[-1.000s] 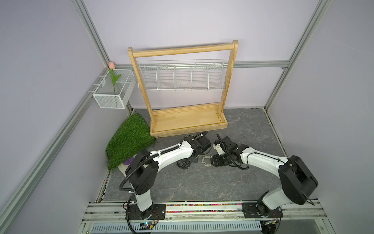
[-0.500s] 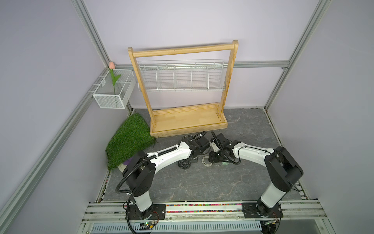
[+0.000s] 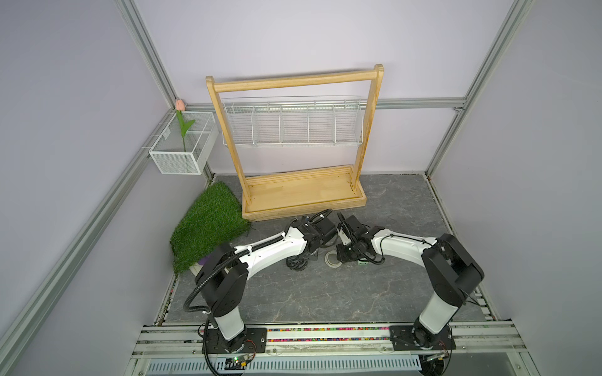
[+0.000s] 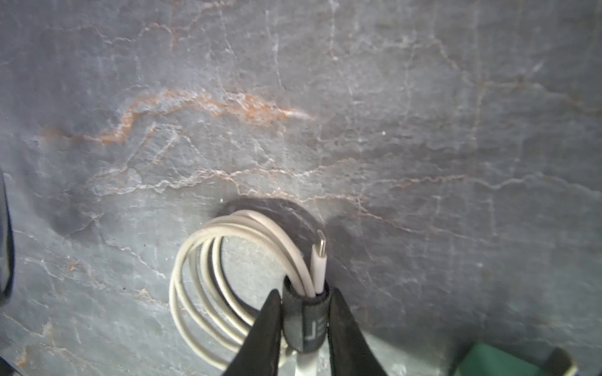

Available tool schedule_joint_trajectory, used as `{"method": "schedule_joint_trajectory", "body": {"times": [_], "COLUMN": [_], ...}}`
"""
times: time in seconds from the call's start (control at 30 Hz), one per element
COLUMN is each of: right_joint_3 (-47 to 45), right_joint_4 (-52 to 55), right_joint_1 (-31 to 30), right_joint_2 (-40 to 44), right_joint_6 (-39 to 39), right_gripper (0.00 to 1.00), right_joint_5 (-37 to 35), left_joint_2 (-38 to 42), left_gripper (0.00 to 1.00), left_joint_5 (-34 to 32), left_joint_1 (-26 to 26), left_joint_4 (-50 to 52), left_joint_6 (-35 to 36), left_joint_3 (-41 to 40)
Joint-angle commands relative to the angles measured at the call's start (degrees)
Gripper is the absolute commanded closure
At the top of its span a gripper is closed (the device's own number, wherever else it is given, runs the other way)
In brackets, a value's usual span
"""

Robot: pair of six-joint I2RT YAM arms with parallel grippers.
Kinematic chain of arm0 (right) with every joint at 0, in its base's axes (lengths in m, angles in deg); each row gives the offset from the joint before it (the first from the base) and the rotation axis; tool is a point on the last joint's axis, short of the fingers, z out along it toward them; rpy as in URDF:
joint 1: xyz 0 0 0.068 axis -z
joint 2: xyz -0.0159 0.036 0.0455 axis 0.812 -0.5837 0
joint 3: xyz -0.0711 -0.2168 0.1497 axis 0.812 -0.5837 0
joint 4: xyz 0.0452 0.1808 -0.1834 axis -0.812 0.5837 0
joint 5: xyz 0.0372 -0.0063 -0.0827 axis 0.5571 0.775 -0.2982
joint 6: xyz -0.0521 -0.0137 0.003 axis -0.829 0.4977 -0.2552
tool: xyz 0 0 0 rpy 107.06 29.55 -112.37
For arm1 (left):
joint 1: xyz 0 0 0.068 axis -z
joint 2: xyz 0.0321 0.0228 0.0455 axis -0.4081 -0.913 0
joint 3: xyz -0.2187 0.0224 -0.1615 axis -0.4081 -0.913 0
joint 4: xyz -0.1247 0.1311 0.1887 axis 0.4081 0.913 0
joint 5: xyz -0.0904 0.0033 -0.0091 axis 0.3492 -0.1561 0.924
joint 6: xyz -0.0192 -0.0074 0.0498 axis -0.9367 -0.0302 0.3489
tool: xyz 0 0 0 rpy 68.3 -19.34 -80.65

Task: Pack away charging kits
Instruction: Pick up the storage bag at the center of the board, then pick up the charging cable from the center of the board.

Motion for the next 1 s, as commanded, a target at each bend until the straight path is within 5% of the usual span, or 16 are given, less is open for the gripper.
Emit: {"method": "schedule_joint_trajectory", "body": {"times": [0.0, 0.53, 0.97], "right_joint_3": [-0.04, -1.35, -0.33], "right_joint_4": [0.59, -2.8, -10.44], "right_joint_1": [-0.7, -7.71, -10.58], "right_joint_2": [0.54, 11.98, 4.35], "right_joint_6": [1.55, 12.98, 16.66], "right_gripper": [0.76, 0.81, 0.81], "right_joint_5": [-1.64, -3.0, 0.23], "left_joint_2": [1.75, -0.37, 0.8], "left_gripper": [1.0, 1.0, 1.0], "left_joint_5": [0.05, 4.44, 7.62], "left_joint_1": [-0.43, -0.71, -0.65], "left_joint_4": [-0.06, -1.4, -4.31], "left_joint_6": [-1.02, -2.61, -4.55], "left_joint_3": [-0.98, 0.14, -0.29]}}
